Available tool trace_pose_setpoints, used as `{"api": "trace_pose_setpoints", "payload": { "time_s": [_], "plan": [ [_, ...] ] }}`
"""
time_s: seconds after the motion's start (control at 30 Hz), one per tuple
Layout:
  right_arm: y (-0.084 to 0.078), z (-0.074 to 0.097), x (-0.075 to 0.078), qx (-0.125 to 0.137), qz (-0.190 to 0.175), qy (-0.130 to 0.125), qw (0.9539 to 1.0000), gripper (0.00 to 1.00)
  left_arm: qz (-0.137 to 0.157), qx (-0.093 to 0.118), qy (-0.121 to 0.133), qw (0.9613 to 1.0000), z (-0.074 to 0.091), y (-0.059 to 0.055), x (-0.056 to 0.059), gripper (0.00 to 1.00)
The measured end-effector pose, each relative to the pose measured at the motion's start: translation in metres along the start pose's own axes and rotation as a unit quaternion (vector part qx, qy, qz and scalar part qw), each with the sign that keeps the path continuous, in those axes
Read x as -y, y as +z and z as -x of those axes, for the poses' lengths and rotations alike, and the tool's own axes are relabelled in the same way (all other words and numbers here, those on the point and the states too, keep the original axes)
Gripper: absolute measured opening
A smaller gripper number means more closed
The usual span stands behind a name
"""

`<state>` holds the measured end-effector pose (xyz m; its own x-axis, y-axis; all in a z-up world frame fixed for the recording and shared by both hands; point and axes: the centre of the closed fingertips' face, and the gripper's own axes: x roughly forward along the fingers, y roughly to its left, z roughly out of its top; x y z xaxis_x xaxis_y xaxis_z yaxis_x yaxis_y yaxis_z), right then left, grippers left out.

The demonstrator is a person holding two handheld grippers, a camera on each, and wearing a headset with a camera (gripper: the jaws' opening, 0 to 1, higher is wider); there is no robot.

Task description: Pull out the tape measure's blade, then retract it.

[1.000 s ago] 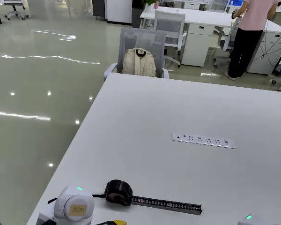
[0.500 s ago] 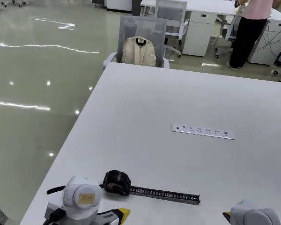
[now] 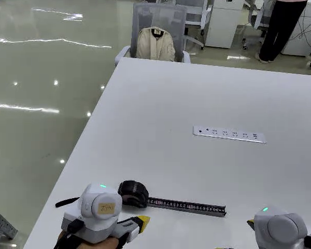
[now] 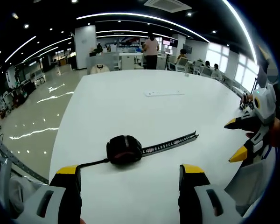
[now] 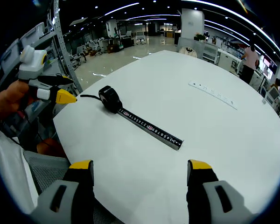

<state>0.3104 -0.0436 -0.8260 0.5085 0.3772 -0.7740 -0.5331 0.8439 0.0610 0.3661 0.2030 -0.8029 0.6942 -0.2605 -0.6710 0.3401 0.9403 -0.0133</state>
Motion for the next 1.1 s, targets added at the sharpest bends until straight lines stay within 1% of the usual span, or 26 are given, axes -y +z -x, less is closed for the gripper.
{"api": "trace_pose_setpoints", "payload": {
  "time_s": [0.07,0.13,0.4,0.47,0.53,0.77,1.03,1.07,1.1],
  "plan": [
    [0.0,-0.002,0.003,-0.001,0.0,0.0,1.0,0.84,0.009,-0.005,0.0,0.9999,-0.004,-0.002,-0.001,0.84],
    [-0.001,-0.005,0.006,-0.003,0.001,0.0,1.0,0.83,0.001,-0.013,0.002,0.9999,-0.007,-0.004,-0.001,0.84],
    [0.0,-0.013,0.016,-0.012,0.017,0.003,0.9998,0.82,0.006,-0.023,0.007,0.9997,-0.022,-0.005,-0.001,0.84],
    [0.0,-0.016,0.019,-0.015,0.022,0.004,0.9996,0.81,0.009,-0.022,0.008,0.9997,-0.025,-0.003,0.0,0.84],
    [0.0,-0.018,0.021,-0.017,0.024,0.005,0.9996,0.81,0.005,-0.025,0.01,0.9996,-0.028,-0.003,0.0,0.84],
    [0.001,-0.025,0.029,-0.024,0.037,0.009,0.999,0.8,0.013,-0.025,0.015,0.9995,-0.04,0.0,0.0,0.83],
    [0.001,-0.027,0.03,-0.028,0.046,0.01,0.9985,0.79,0.014,-0.026,0.017,0.9994,-0.043,0.0,0.0,0.82],
    [0.003,-0.034,0.034,-0.031,0.053,0.014,0.998,0.79,0.014,-0.025,0.025,0.9993,-0.049,0.0,-0.001,0.82],
    [0.002,-0.038,0.034,-0.035,0.061,0.018,0.9974,0.78,0.021,-0.026,0.027,0.9991,-0.053,-0.002,-0.002,0.82]
  ]
}}
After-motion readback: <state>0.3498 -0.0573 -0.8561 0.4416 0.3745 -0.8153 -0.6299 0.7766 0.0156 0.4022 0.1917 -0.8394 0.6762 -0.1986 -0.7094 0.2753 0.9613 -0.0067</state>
